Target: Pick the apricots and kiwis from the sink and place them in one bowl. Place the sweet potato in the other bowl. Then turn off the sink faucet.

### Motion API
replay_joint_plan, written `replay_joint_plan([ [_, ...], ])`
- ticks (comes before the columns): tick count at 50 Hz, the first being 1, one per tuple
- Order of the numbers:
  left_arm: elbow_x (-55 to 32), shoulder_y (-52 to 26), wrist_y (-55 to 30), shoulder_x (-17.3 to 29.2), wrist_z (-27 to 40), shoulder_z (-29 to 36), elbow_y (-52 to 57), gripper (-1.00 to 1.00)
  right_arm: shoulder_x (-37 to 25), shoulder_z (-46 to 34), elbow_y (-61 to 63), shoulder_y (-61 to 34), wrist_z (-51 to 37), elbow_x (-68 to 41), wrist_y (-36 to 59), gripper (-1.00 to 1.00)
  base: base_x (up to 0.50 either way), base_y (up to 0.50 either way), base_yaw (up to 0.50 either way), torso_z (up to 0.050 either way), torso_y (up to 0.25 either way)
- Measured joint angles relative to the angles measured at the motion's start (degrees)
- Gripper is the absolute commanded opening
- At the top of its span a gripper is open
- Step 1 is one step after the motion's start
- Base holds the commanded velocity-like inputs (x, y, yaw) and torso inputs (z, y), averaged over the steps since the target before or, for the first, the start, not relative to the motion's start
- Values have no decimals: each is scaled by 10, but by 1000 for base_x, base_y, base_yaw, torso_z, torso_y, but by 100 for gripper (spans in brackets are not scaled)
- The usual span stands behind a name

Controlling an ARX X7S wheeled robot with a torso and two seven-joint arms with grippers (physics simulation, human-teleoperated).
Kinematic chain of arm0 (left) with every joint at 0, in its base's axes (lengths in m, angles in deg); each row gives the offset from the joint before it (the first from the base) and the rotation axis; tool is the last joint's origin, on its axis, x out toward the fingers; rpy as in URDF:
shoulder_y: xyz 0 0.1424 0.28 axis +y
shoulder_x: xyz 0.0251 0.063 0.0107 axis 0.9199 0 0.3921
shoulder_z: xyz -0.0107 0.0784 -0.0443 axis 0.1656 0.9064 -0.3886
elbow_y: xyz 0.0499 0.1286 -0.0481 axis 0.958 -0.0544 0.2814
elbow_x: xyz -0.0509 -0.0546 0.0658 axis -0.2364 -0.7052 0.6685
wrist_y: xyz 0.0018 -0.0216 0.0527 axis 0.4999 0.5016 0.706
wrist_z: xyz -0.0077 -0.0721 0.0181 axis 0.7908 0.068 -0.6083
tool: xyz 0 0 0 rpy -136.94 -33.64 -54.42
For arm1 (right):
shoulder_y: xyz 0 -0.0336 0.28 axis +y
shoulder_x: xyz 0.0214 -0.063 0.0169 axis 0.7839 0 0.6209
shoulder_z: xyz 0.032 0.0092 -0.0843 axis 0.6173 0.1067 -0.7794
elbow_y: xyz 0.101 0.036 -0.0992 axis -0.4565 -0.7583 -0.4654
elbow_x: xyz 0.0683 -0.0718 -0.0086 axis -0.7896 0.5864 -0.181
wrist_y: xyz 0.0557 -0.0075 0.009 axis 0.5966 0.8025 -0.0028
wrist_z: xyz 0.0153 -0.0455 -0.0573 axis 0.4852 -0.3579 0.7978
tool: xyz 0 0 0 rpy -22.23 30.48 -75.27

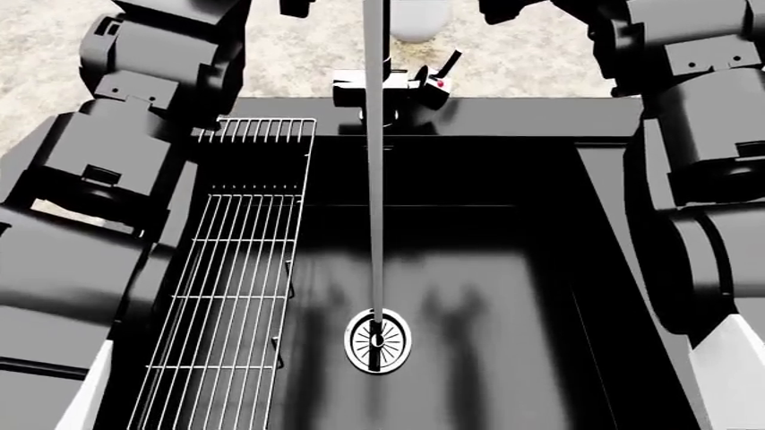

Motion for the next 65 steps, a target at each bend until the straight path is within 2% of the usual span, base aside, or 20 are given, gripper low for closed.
replay_joint_plan([
  [22, -1, 7, -12, 0, 7, -6, 0, 100, -29, -4, 0, 45, -6, -4, 11, 100, 0, 0, 0, 0, 0],
  [48, 50, 15, -24, 0, -1, -98, 0, 100, -25, 118, 0, 110, -8, -15, -24, 100, 0, 0, 0, 0, 0],
  [65, 68, 21, -26, 0, -6, -123, 0, 100, -14, 155, 0, 133, 2, -5, -29, 100, 0, 0, 0, 0, 0],
])
